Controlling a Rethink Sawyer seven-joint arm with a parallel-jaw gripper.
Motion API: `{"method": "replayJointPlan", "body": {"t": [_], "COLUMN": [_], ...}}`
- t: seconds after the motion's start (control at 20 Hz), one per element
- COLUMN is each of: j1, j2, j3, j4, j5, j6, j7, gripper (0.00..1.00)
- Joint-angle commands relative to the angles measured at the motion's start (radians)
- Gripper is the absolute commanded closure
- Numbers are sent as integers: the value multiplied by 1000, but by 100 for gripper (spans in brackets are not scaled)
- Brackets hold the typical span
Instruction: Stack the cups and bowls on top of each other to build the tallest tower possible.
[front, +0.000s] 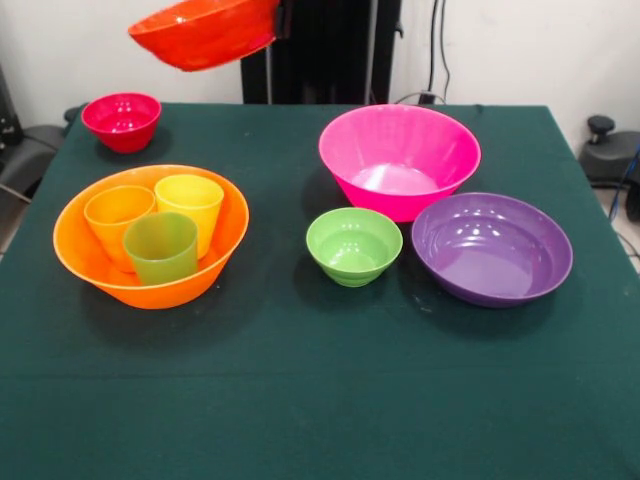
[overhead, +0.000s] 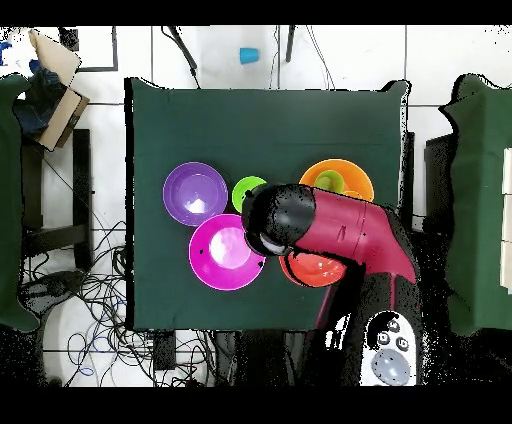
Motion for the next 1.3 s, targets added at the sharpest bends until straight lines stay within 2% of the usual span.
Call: {"method": "replayJointPlan", "body": {"t": [0.05,0.35,0.65,0.85,1.15,1.3], "j1": [88,86,116,119,112,111], "j2": [-36,-82,-61,-30,-2,37], "j3": [-24,-7,2,14,18,17], "j4": [-16,-30,-111,-132,-100,-90], "j5": [-298,-309,-355,-363,-358,-373], "j6": [-129,-2,81,69,-7,-64], "j7": [-102,-113,-76,-66,-39,-11], "gripper": [100,100,100,100,100,100]}}
